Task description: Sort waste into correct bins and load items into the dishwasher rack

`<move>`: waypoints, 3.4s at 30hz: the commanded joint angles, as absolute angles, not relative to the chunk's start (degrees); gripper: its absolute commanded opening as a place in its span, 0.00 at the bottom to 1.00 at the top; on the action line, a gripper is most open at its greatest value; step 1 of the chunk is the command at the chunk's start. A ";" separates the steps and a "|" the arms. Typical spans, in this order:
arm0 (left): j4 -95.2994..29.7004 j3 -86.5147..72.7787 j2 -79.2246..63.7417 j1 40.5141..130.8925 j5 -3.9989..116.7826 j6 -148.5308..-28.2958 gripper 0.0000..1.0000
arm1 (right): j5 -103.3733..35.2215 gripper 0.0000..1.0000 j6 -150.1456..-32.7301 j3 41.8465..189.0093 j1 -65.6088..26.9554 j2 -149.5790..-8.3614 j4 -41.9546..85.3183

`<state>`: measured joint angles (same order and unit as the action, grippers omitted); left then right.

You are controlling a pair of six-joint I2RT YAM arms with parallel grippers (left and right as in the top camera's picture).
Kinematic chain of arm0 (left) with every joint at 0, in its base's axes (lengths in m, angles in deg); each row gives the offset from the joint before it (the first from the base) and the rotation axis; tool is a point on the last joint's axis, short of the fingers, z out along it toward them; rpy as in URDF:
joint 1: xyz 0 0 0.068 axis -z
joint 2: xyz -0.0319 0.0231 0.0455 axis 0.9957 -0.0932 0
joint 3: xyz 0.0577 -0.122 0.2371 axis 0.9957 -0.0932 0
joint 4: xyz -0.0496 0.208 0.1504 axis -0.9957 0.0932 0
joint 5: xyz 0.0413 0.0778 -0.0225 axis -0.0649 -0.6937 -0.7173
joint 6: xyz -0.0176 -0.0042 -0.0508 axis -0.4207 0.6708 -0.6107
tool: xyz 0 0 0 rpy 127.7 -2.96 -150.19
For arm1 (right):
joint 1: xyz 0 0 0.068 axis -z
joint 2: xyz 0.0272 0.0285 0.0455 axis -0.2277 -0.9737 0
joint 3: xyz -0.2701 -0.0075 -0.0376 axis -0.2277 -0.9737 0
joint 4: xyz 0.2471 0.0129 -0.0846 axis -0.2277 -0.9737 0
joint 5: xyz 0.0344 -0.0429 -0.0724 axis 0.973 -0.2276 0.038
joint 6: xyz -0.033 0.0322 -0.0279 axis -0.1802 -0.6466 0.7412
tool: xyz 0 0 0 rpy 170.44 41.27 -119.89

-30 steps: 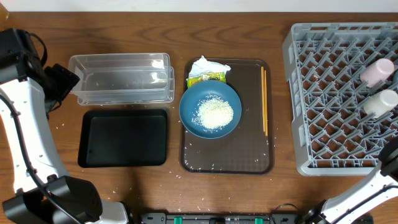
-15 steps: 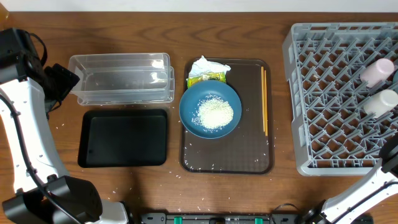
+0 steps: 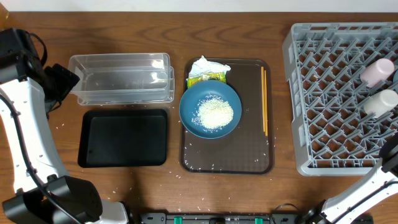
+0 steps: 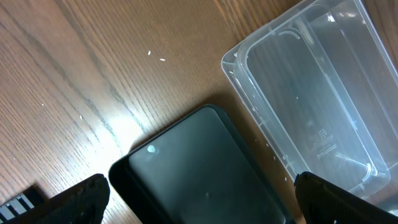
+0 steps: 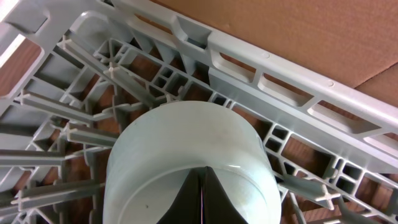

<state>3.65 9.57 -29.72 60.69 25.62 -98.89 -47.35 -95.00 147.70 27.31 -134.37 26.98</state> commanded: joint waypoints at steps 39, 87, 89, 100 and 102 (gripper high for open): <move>3.91 10.46 -28.93 60.49 25.29 -99.42 0.98 | -25.85 0.04 -93.58 147.68 25.64 -128.12 32.29; 3.91 10.44 -28.93 60.49 25.29 -99.42 0.98 | -46.83 0.44 -96.81 147.55 -29.39 -130.91 -2.83; 3.91 10.46 -28.93 60.49 25.29 -99.42 0.98 | -47.00 0.44 -97.32 147.55 -29.33 -131.74 -2.79; 3.91 10.46 -28.93 60.51 25.29 -99.42 0.98 | -45.37 0.43 -97.21 146.87 -28.01 -132.09 -4.89; 3.91 10.46 -28.93 60.49 25.29 -99.42 0.98 | -46.02 0.43 -97.21 146.06 -28.15 -132.09 -5.08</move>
